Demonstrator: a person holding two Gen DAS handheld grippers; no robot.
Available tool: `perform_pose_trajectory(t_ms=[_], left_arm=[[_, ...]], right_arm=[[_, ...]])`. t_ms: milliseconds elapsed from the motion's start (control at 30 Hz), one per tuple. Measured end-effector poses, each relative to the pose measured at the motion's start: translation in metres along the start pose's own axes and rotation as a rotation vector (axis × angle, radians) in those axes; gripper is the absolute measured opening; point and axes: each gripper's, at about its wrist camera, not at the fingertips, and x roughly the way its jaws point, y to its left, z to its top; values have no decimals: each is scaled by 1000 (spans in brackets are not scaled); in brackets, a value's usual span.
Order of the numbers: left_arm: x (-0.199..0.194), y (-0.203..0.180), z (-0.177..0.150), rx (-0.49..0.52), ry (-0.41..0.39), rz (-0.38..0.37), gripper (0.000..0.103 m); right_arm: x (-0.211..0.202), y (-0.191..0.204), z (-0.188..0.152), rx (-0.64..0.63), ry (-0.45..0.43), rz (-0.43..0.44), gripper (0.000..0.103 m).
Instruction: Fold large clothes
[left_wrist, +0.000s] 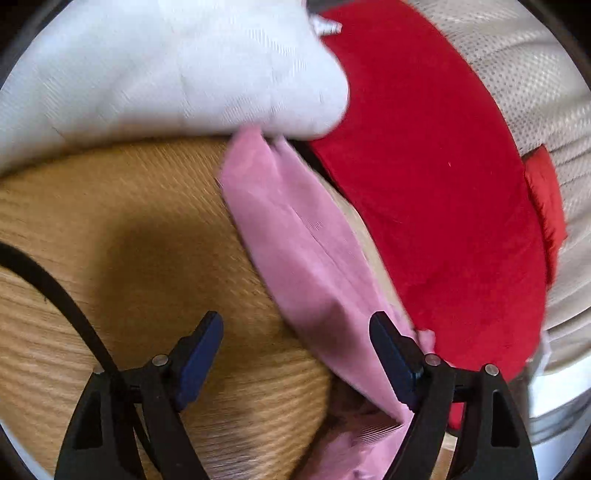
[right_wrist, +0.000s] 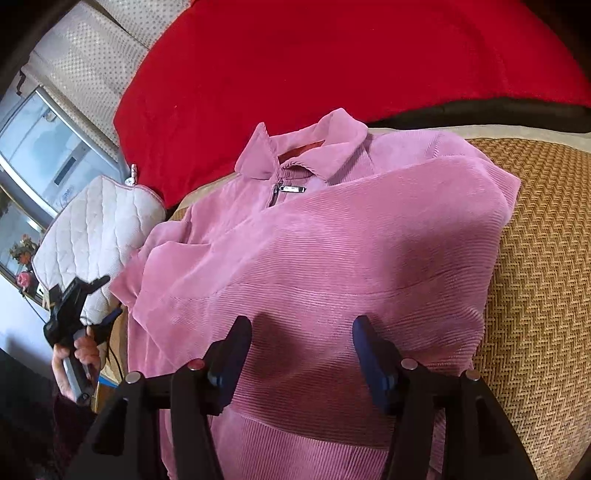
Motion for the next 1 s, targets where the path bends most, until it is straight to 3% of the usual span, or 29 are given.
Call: perform_pose_trajectory(t_ms=[200,267,333,400,500,567,633,767,833,933,1000], left_arm=[[17,-19,-9,-5,69,-126,82],[21,-24,-9,9,60,-123,72],[26,-25,-6,13,54,-123,44],[39,-24,2,-24,55,-118,39],[47,-19,16,-67,14,-112,20],[47,-20,22,-69,-14,-118,10],[39,-33,21,-26,-63,-132,6],[15,-97,3,254,-145,-140,4],[3,-138,-21,448,-167,-130,3],[-18,-204,-89,819,-174,-125,3],[-25,-234,-156,1096,-149,-131,3]], right_arm=[[2,2,0,-23,-8,-4,61],[3,2,0,-27,-10,-4,61],[3,3,1,-29,-12,-3,61],[3,2,0,-35,-14,-2,61],[3,3,-1,-45,-17,0,61],[2,2,-1,-51,-19,1,61],[1,2,-2,-56,-21,0,61],[0,1,-2,-61,-18,3,60],[0,1,-2,-56,-17,5,60],[-2,-1,-2,-45,-15,15,60],[-3,-5,-1,-28,-13,30,60]])
